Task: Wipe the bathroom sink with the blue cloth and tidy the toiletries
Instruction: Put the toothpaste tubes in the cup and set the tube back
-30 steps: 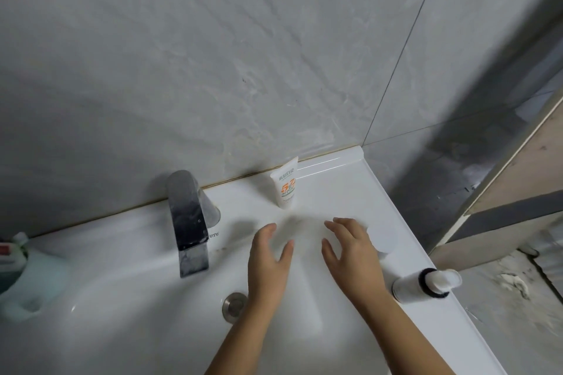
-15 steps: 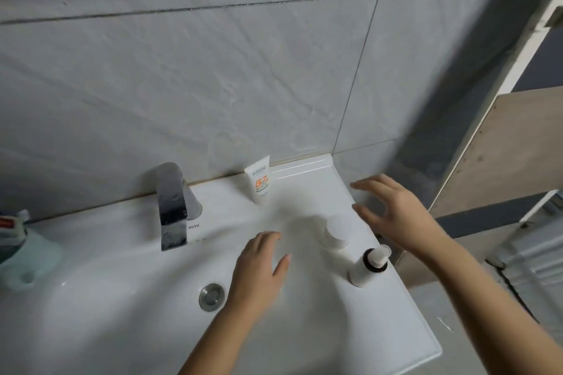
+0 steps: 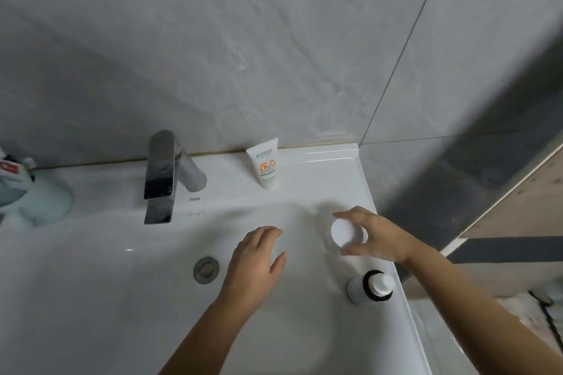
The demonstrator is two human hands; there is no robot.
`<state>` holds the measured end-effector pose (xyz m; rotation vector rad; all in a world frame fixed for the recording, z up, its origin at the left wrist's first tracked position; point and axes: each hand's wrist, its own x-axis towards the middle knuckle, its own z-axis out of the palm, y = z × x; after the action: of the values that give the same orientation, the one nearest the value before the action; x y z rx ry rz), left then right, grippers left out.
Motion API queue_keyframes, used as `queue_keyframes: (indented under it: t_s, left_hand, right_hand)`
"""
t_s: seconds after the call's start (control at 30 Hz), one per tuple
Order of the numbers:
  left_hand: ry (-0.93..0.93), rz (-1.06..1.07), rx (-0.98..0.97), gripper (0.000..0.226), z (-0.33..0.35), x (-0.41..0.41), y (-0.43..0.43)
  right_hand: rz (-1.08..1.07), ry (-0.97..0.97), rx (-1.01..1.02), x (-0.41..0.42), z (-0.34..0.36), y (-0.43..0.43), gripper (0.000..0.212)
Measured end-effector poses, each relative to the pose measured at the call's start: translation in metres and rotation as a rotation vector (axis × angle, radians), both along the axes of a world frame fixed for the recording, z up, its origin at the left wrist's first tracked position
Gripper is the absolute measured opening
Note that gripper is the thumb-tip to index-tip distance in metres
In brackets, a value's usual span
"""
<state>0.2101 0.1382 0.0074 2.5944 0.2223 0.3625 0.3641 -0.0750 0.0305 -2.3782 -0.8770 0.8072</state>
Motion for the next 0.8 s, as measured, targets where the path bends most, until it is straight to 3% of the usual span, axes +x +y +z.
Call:
queue_keyframes:
  t_s: [0.37,0.8]
  left_hand:
    - [-0.050,0.064,0.111,0.032,0.009,0.015,0.016]
    - [-0.001,0.195,0.172,0.042,0.005,0.002,0.047]
  right_hand:
    - [-0.116,-0.085,0.056,0.034,-0.003,0.032,0.059]
    - [-0.044,-0.229,0.043,0.083,-0.006,0.131,0.053]
